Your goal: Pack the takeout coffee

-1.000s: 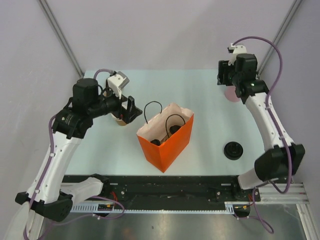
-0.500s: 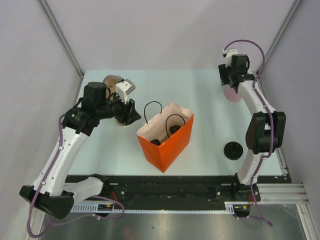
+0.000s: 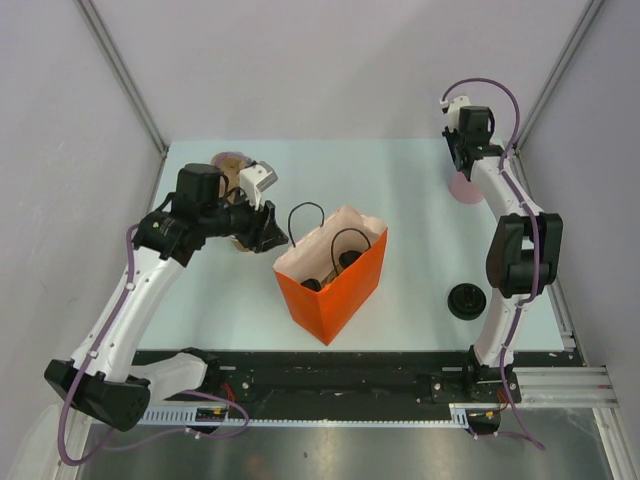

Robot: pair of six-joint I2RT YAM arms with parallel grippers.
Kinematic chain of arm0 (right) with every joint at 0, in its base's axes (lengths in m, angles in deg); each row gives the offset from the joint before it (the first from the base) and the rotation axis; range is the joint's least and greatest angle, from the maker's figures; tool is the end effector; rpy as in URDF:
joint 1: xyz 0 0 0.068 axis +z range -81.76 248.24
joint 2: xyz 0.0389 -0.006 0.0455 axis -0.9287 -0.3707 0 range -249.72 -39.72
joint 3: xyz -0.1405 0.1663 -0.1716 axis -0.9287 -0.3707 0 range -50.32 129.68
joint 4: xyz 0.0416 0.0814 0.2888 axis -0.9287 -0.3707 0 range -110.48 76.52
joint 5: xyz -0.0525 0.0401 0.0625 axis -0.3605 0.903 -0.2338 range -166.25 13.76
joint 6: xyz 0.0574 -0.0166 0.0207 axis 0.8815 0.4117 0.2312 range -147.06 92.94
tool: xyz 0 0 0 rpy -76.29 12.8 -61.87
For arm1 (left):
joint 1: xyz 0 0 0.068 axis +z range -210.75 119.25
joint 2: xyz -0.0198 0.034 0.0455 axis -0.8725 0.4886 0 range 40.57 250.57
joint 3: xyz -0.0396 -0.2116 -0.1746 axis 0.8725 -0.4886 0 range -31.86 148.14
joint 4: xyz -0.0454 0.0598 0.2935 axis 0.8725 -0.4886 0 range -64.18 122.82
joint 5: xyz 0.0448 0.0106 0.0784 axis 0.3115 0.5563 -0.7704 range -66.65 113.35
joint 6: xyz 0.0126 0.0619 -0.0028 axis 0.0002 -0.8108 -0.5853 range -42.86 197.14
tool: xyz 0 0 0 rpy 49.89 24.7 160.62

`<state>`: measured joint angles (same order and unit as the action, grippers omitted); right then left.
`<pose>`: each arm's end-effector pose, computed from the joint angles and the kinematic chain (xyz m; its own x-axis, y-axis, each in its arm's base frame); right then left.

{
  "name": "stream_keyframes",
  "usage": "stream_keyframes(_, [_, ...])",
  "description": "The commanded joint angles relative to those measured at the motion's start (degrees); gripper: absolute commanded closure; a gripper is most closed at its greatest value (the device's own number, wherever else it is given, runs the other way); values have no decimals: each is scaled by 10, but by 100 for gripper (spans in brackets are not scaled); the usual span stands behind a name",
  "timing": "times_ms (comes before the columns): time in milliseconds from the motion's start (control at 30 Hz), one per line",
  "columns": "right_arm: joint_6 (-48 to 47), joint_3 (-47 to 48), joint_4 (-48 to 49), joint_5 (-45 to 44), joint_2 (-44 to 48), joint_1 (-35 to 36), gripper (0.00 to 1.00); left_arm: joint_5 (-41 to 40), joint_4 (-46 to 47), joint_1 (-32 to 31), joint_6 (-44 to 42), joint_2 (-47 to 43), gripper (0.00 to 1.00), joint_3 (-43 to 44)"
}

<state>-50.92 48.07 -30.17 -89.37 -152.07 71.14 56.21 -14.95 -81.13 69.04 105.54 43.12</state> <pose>0.5211 0.0153 0.2885 -0.5247 -0.4209 -0.7400 -0.0726 0.8882 -0.4537 0.2450 -0.1191 0.3958 -0.4705 0.3010 -0.8295 0.7686 0.6016 -0.2176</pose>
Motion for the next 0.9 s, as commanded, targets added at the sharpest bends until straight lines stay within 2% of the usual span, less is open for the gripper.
stream_keyframes(0, [-12,38,16,6,-7,-3,80,28,10,-1,-43,1,48,3])
stream_keyframes(33, [-11,45,12,8,-8,-3,87,30,11,-3,-43,1,48,2])
stream_keyframes(67, [-11,47,7,7,-5,-3,89,30,10,-4,-45,1,49,-2])
stream_keyframes(300, [-1,42,10,-17,53,-3,99,54,10,-18,-46,0,52,-5])
stream_keyframes(567, [-5,36,23,-36,154,0,100,55,10,-26,-49,-11,54,-11])
stream_keyframes(767, [-8,44,22,-42,246,38,100,48,10,-26,-50,-25,53,-12])
stream_keyframes(867, [31,44,13,36,294,55,100,49,10,-26,-49,-30,53,-17])
